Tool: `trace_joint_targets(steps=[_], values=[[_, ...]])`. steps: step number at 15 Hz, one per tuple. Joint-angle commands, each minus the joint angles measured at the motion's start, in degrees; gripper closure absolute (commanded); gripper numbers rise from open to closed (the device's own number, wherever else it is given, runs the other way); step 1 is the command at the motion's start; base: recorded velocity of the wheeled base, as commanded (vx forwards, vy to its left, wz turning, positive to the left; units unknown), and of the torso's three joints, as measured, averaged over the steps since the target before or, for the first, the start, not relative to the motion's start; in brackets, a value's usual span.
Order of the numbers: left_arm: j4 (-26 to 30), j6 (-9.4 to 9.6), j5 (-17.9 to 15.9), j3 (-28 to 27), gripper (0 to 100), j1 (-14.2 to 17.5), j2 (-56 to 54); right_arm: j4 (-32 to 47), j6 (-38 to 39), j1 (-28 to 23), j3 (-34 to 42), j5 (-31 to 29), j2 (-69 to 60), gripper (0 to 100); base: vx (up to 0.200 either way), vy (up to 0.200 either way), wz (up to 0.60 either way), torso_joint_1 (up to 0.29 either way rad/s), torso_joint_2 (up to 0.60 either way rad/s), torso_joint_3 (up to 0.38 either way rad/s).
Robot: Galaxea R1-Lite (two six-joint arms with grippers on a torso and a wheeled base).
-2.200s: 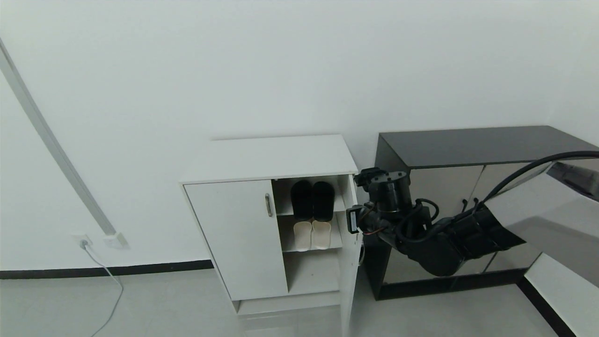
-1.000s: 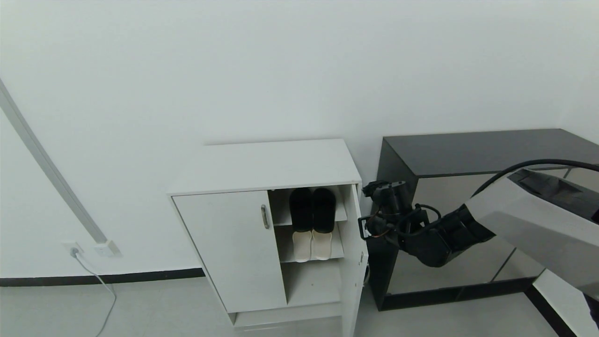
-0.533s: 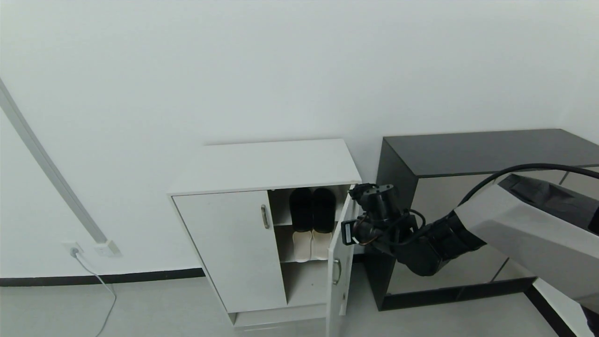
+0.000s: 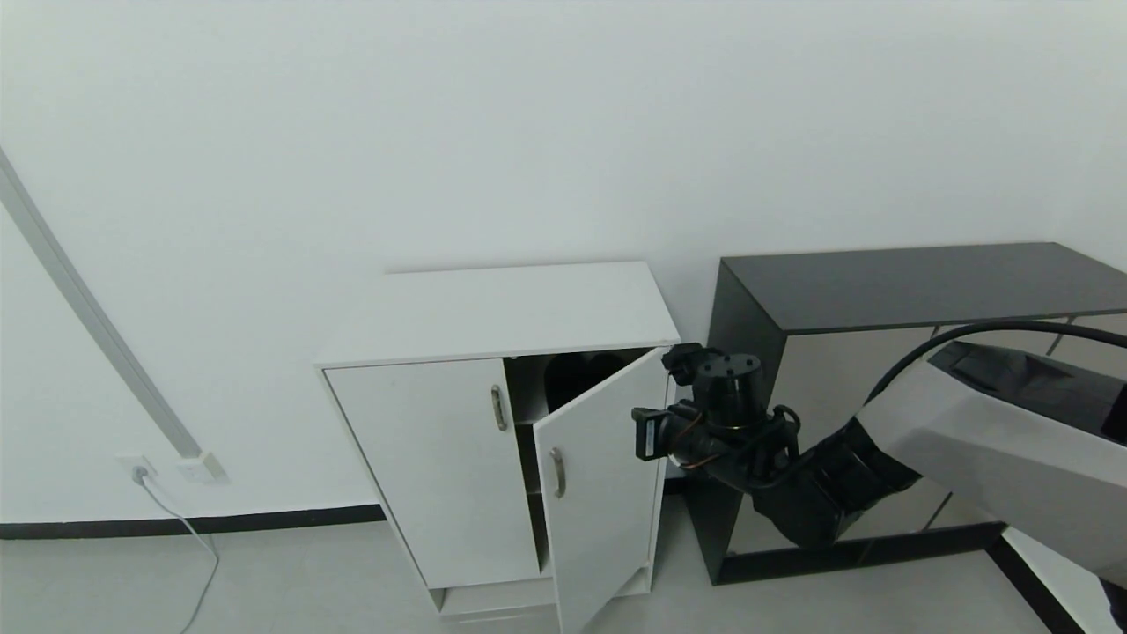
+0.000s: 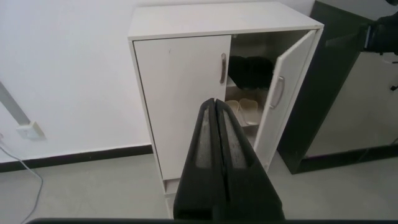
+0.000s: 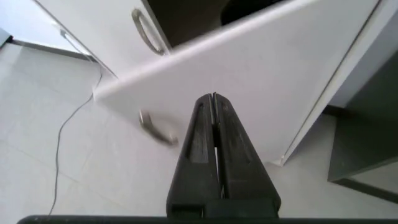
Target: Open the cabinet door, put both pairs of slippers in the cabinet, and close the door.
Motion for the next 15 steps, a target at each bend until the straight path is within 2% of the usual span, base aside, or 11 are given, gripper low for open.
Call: trace_joint_targets(steps=[1,2,5,14,15], values=[[0.0,-0.01,0.0,-0.1,100,0.0,0.0,-0.3,-0.3,0.3,3.1,0.4,-2.2,100,0.0,0.0,0.0,0.0,0.0,0.0],[0.0,0.08,0.0,0.0,100,0.0,0.0,-0.5,-0.4,1.0,5.3,0.6,-3.1,100,0.0,0.0,0.0,0.0,0.0,0.0],[0.0,0.08,0.0,0.0,100,0.0,0.0,-5.3,-1.7,2.8,10.1,2.3,-3.4,100,0.2,0.0,0.0,0.004,0.0,0.001],[0.0,-0.01,0.0,0.0,100,0.0,0.0,-6.0,-2.2,4.2,10.4,2.7,-0.3,100,0.2,0.0,0.0,0.002,0.0,0.002],[0.0,-0.01,0.0,0.0,100,0.0,0.0,-6.6,-2.2,4.2,10.1,2.7,0.3,100,0.0,0.0,0.0,0.0,0.0,0.0]])
